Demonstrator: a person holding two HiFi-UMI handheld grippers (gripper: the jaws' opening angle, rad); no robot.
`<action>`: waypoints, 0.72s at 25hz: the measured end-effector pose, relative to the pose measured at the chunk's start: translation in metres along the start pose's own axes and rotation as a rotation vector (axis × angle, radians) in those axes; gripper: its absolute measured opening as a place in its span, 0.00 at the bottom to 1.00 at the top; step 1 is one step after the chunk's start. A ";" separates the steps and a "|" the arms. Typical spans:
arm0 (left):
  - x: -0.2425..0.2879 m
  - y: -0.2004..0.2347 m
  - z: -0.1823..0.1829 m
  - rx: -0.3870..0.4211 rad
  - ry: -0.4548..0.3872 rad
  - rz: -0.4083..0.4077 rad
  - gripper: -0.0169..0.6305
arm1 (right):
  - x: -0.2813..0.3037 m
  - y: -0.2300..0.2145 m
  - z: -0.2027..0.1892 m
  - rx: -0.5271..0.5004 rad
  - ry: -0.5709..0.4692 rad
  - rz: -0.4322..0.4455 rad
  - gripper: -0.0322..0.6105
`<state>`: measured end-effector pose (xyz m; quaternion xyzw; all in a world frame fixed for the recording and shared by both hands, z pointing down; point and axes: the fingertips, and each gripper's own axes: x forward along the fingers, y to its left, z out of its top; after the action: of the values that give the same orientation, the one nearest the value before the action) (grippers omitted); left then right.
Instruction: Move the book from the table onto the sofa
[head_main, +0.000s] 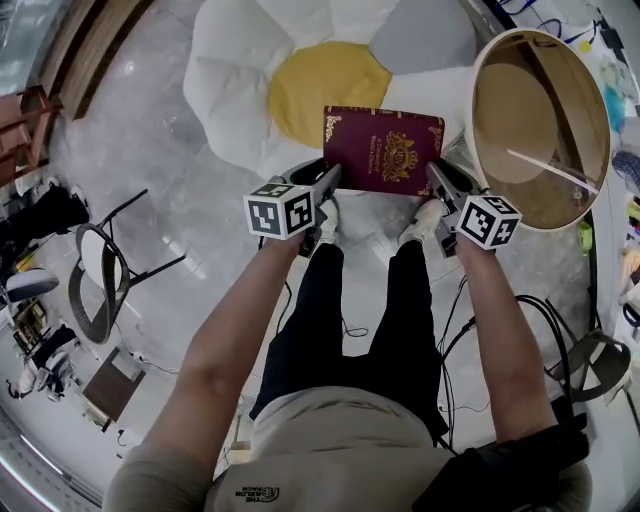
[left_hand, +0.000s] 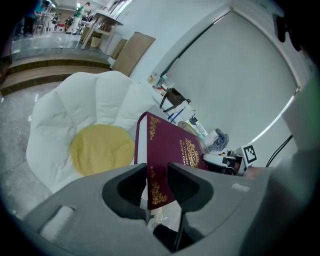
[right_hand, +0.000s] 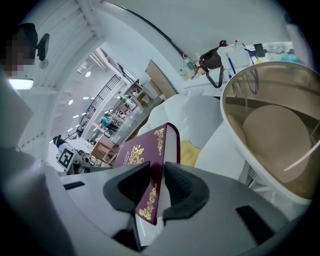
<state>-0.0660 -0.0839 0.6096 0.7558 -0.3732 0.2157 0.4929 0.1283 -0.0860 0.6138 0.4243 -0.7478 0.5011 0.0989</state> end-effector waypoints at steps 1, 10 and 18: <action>-0.004 0.009 0.000 -0.010 -0.008 0.006 0.23 | 0.009 0.004 -0.002 -0.008 0.011 0.004 0.21; -0.013 0.097 -0.021 -0.083 -0.030 0.043 0.23 | 0.101 0.020 -0.028 -0.068 0.102 0.019 0.21; 0.023 0.167 -0.049 -0.143 -0.007 0.058 0.23 | 0.175 -0.006 -0.061 -0.115 0.203 -0.003 0.21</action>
<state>-0.1792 -0.0871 0.7443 0.7082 -0.4112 0.1999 0.5379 0.0074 -0.1295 0.7476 0.3662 -0.7607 0.4977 0.1987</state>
